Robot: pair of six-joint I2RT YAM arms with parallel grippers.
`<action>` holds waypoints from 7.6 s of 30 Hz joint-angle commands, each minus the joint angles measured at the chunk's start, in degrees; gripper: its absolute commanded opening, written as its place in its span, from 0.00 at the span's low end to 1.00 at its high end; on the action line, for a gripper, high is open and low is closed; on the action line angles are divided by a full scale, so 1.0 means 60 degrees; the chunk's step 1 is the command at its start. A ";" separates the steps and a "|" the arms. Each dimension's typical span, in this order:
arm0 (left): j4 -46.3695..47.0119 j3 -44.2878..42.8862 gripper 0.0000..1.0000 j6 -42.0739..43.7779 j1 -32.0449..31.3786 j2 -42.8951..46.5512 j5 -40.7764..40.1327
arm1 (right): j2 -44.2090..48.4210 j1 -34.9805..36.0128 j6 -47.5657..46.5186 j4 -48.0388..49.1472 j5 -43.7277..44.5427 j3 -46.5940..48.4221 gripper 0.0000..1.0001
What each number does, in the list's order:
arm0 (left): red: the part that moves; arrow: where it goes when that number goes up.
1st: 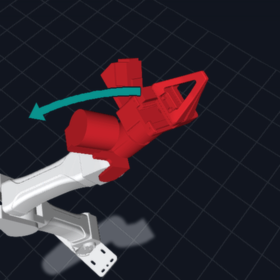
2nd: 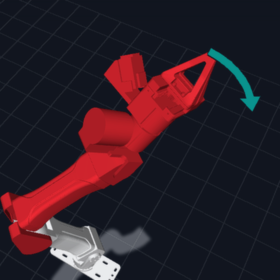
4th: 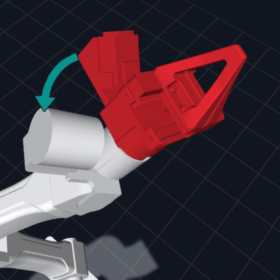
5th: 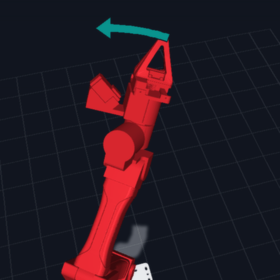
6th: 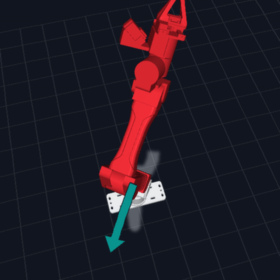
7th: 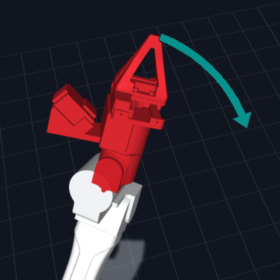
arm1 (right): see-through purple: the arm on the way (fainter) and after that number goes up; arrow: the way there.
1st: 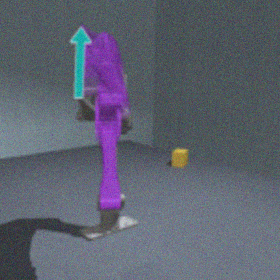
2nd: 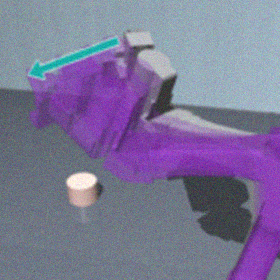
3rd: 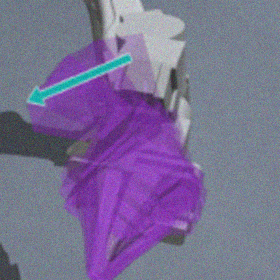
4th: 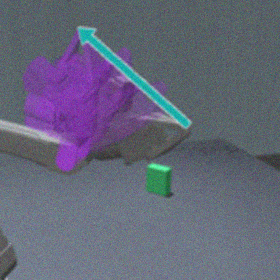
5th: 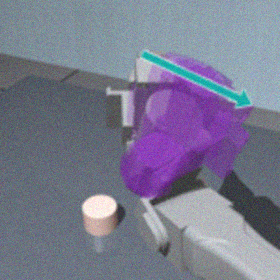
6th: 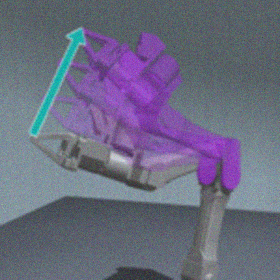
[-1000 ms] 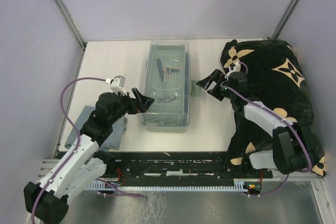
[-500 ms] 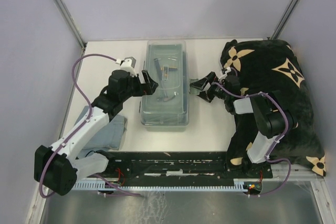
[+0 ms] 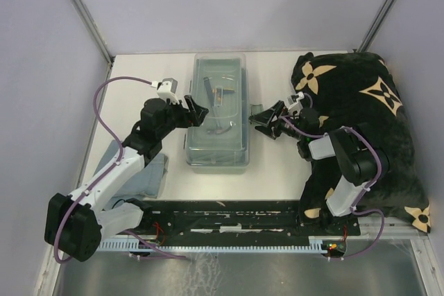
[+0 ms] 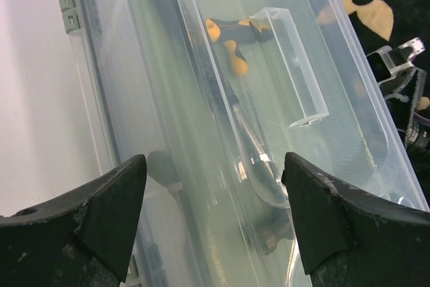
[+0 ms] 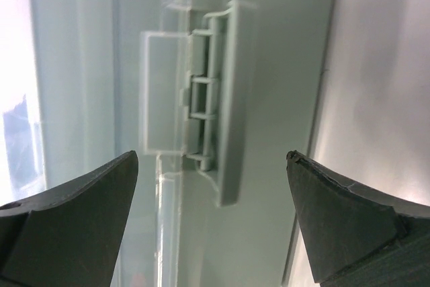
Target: Pack the tool kit
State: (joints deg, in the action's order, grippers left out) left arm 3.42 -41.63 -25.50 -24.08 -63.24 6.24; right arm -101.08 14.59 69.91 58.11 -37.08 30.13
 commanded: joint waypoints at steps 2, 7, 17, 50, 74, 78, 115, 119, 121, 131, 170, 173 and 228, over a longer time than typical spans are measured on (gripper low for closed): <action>-0.2318 0.0714 0.67 0.0738 -0.0120 -0.0299 0.0574 | 0.1133 0.0209 -0.0774 -0.0153 -0.0213 -0.0086 1.00; -0.2157 0.0938 0.48 0.0855 -0.0407 -0.0003 0.0376 | 0.2215 0.0206 -0.1282 -0.1435 0.0261 -0.0506 0.99; -0.1970 0.1235 0.27 0.1869 -0.1726 0.0452 -0.0697 | 0.4205 0.0205 -0.1658 -0.2751 0.1089 -0.1629 0.99; -0.1349 0.2045 0.18 0.3871 -0.3839 0.1551 -0.1471 | 0.3472 -0.0632 -0.1335 -0.1390 -0.0156 -0.1275 0.99; -0.0761 0.1827 0.40 0.2223 -0.2855 0.1465 -0.1164 | 0.1371 -0.0178 0.1303 0.4026 -0.1403 -0.1423 0.95; -0.0621 0.1910 0.47 0.2062 -0.2421 0.1320 -0.0461 | 0.1582 0.0005 0.1489 0.4049 -0.1098 -0.1889 0.94; -0.0110 0.2189 0.51 0.1931 -0.1788 0.0086 0.1026 | 0.5397 0.2347 0.0068 0.0392 0.1731 -0.2164 0.80; -0.0116 0.2173 0.50 0.1942 -0.1788 0.0018 0.1100 | 0.5941 0.2454 -0.0427 -0.0755 0.1985 -0.2048 0.76; -0.0108 0.2167 0.50 0.1940 -0.1788 0.0003 0.1125 | 0.6212 0.2529 -0.0664 -0.1302 0.2166 -0.1996 0.76; -0.0266 0.2148 0.50 0.1935 -0.1788 0.0130 0.0980 | 0.6637 0.2654 -0.1152 -0.2554 0.2291 -0.1729 0.76; -0.0751 0.1951 0.59 0.1462 -0.1832 0.0121 0.1307 | 0.3782 0.2661 -0.4268 -0.9645 0.6760 0.2081 0.68; -0.0657 0.1982 0.58 0.1495 -0.1832 0.0080 0.1292 | 0.2837 0.2652 -0.4251 -0.8697 0.5581 0.2306 0.67; -0.2202 0.1246 0.99 -0.1043 -0.1831 0.3087 0.0984 | 0.9383 0.2653 -0.5581 -1.5461 0.4924 0.3880 0.99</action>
State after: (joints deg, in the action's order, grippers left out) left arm -10.63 -33.91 -26.96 -34.22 -40.77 -0.60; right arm -41.47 30.28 36.21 -38.74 -4.69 47.51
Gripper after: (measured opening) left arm 0.994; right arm 0.990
